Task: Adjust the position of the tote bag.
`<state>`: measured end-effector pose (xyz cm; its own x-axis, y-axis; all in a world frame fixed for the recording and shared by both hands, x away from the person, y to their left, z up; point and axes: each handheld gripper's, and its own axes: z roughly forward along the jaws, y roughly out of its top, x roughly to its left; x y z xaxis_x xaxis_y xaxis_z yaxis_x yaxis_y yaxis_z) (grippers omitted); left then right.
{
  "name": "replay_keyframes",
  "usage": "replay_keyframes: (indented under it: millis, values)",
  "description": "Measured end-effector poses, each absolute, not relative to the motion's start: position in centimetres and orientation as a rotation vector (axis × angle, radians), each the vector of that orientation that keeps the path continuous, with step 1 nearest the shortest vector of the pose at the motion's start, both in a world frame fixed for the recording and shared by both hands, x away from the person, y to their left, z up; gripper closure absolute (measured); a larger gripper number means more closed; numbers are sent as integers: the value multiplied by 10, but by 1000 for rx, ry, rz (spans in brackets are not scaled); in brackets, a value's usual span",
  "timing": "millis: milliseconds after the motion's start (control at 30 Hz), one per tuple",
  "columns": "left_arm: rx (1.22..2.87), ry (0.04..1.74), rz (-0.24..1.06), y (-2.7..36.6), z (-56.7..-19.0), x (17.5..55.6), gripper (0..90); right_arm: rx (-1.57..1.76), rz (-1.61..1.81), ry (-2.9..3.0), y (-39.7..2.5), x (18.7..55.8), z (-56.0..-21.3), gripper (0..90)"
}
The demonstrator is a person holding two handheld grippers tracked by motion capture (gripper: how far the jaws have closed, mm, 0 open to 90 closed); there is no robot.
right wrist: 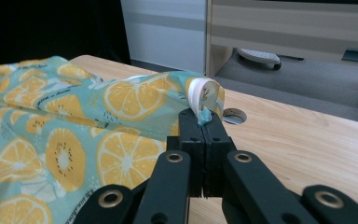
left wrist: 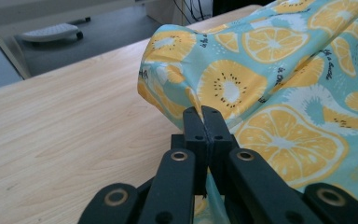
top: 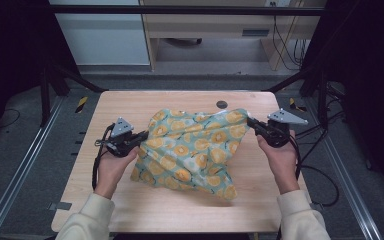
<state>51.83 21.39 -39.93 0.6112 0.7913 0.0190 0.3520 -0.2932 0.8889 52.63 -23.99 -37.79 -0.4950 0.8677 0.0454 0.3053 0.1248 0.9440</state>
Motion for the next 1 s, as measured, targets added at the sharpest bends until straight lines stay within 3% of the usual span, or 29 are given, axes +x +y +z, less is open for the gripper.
replay_keyframes:
  millis: [1000]
  values:
    - [1817,874,726,225,-398,481,900,996,1446,1867,-235,476,-376,900]
